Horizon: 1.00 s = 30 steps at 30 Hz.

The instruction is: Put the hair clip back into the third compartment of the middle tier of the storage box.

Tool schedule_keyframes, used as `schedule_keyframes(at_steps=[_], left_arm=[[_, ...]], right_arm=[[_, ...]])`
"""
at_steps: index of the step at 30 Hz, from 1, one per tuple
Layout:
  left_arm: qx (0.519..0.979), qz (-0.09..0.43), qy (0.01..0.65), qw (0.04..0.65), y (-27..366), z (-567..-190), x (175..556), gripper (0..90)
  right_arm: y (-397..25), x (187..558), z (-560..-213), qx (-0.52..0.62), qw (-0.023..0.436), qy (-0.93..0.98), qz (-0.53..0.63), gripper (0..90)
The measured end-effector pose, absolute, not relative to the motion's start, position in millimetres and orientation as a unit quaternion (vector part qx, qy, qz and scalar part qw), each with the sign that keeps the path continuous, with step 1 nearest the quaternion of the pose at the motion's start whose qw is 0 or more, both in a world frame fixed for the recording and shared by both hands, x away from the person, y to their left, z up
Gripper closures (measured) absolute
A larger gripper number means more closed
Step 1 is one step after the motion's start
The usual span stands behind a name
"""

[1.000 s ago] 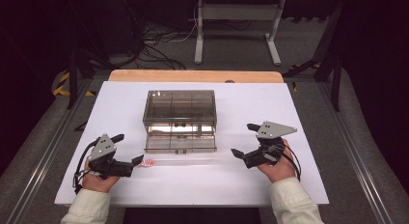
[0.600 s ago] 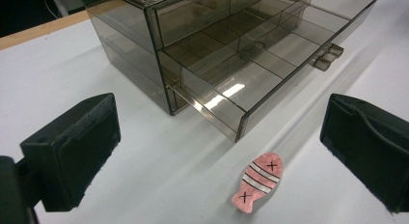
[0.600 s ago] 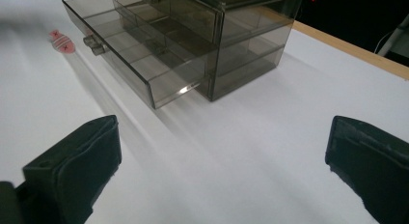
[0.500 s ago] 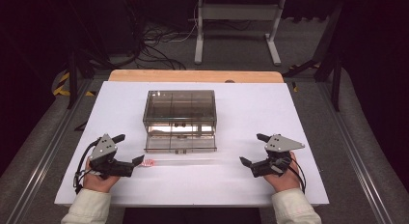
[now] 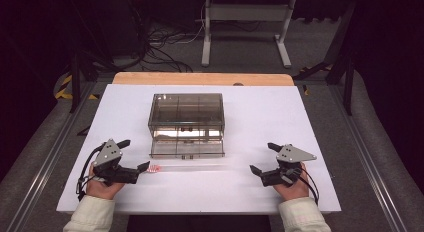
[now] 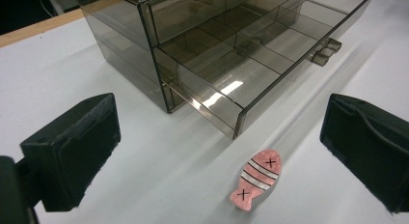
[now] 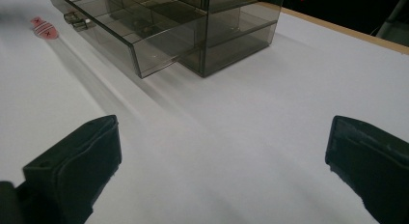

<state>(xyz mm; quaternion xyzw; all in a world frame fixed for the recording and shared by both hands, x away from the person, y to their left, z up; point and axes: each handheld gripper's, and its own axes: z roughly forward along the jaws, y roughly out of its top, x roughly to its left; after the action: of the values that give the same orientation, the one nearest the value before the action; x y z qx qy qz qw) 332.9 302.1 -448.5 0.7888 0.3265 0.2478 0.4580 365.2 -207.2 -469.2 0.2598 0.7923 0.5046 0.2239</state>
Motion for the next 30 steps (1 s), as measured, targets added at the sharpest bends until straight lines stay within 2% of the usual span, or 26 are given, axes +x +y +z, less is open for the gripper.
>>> schedule_keyframes(at_steps=[18, 23, 30], left_arm=[[0.813, 0.188, 0.340, 0.433, 297, -453, 340, 1.5], [0.822, 0.171, 0.340, 0.424, 297, -455, 343, 7.6], [0.841, 0.165, 0.337, 0.389, 292, -461, 347, 10.1]], right_arm=[[-202, 365, -472, 0.255, 0.216, 0.801, 0.497, 0.0], [-201, 365, -472, 0.253, 0.211, 0.803, 0.496, 0.2], [-201, 365, -473, 0.252, 0.208, 0.804, 0.496, 0.3]])
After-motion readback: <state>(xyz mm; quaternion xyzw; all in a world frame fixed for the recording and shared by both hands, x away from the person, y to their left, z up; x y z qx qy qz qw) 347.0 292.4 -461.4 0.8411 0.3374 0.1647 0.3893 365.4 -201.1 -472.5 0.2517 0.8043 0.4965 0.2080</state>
